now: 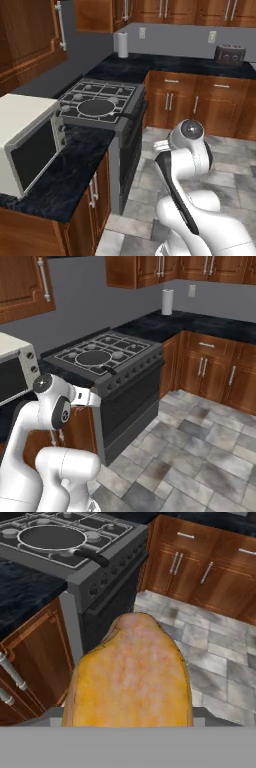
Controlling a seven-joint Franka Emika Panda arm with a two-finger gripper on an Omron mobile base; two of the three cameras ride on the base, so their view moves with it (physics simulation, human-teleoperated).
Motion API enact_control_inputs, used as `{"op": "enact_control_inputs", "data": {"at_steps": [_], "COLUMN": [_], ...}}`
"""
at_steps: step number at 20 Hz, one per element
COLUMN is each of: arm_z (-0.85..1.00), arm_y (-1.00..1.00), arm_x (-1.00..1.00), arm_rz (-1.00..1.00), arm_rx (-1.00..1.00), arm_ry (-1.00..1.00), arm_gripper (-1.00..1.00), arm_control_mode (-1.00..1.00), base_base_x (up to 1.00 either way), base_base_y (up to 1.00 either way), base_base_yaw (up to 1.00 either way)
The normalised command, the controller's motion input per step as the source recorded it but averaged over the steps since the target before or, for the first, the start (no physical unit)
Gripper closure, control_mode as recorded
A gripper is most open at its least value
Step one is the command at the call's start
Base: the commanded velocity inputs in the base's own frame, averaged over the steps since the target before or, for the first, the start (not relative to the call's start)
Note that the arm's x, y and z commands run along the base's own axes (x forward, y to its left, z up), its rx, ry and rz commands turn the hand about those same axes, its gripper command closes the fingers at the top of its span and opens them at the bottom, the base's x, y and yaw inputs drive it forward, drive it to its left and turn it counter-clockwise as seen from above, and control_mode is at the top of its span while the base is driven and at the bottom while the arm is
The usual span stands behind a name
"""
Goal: Take the chicken drumsticks from the pan and place one on each plate on the dining counter.
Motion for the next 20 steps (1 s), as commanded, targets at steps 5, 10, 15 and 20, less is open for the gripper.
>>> {"op": "enact_control_inputs", "data": {"at_steps": [5,10,15,20], "arm_z": [0.0,0.0,0.0,0.0], "arm_y": [0.0,0.0,0.0,0.0], "arm_x": [0.0,0.0,0.0,0.0], "arm_rz": [0.0,0.0,0.0,0.0], "arm_rx": [0.0,0.0,0.0,0.0], "arm_ry": [0.0,0.0,0.0,0.0], "arm_gripper": [1.0,1.0,1.0,1.0], "arm_control_mode": [1.0,1.0,1.0,1.0], "base_base_x": [-1.0,-1.0,-1.0,-1.0], "base_base_y": [0.02,0.04,0.0,0.0], "base_base_yaw": [-0.25,-0.26,-0.26,-0.27]}}
